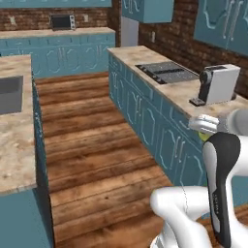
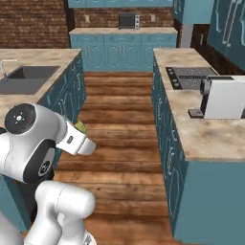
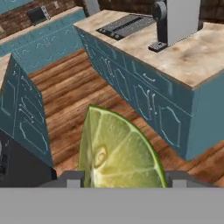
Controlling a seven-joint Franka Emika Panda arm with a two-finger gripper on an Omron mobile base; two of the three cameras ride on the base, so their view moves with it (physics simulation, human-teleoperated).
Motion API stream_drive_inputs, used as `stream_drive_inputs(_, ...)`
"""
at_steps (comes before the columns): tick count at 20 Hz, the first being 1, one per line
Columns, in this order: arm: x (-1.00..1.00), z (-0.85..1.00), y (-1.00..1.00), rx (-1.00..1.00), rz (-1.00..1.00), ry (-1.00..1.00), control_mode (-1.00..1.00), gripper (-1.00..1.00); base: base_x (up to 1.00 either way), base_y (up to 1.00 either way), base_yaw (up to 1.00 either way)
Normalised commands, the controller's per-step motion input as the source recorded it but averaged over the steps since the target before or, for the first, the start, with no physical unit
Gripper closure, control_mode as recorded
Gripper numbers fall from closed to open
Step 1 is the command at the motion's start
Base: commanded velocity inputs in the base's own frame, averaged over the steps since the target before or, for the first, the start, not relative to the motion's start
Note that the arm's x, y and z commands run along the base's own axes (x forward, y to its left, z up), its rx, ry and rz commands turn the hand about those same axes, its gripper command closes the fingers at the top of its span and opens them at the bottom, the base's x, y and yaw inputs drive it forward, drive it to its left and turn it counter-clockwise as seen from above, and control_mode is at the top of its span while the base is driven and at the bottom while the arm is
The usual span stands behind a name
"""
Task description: Take the lemon wedge from the fridge and place it on the plate with fish on the dining counter.
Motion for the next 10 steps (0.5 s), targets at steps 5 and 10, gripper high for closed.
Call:
stream_drive_inputs(5,0.0,0.0,0.0,0.0,0.0,0.0,1.0,1.0,0.01,0.37,0.71)
stream_drive_inputs(10,0.0,0.0,0.0,0.0,0.0,0.0,1.0,1.0,0.0,1.0,0.04)
